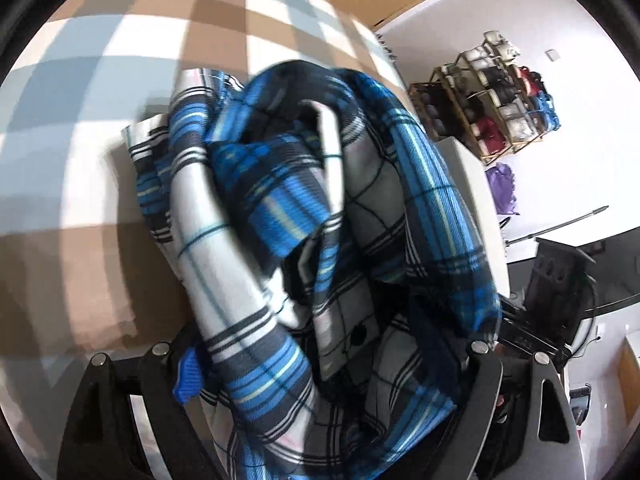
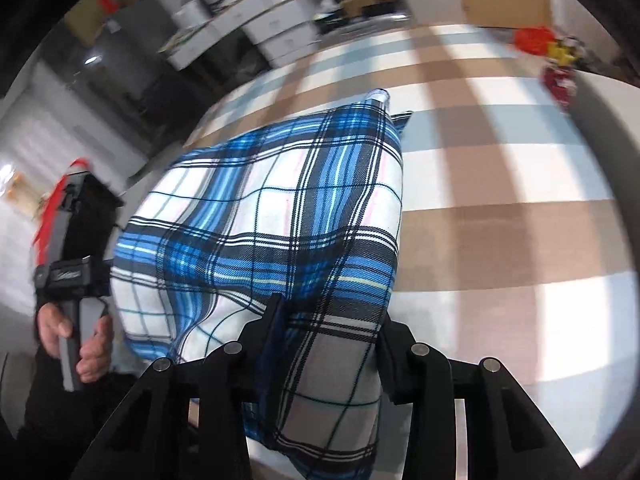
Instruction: Fold large clothes
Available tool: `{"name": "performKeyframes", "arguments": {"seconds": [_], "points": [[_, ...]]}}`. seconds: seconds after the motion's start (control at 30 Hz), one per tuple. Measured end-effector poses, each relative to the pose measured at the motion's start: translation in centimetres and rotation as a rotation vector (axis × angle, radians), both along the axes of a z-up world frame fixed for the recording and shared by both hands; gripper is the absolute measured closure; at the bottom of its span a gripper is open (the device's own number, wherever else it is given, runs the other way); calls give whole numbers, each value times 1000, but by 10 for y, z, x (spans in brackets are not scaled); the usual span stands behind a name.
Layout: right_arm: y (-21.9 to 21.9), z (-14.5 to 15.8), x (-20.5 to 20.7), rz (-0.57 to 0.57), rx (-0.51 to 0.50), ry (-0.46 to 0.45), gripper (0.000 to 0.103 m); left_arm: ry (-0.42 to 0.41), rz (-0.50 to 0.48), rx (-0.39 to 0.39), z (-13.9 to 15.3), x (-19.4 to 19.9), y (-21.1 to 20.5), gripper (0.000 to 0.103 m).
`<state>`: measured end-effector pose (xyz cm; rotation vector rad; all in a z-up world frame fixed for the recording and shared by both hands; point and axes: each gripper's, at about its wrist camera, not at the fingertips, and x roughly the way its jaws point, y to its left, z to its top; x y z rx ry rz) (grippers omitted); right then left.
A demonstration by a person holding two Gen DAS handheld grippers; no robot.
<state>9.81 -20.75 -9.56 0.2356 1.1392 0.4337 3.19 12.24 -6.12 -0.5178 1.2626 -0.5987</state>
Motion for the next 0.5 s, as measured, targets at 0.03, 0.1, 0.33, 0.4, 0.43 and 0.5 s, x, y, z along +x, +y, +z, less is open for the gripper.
{"name": "performKeyframes", "arguments": {"seconds": [0.03, 0.1, 0.33, 0.4, 0.43, 0.5], "points": [[-4, -2, 3, -2, 1, 20, 61, 4, 19, -14, 2, -6, 4, 18], [-14, 0, 9, -3, 16, 78, 56, -6, 47, -14, 10, -18, 18, 18], [-9, 93, 15, -46, 64, -152, 3, -196, 96, 78, 64, -52, 41, 18], [18, 105, 24, -6, 69, -128, 3, -223, 69, 64, 69, -63, 35, 18], [38, 110, 29, 21, 53, -115, 3, -224, 41, 57, 70, -66, 28, 18], [80, 114, 43, 84, -22, -80, 4, -251, -28, 25, 71, -79, 11, 18]]}}
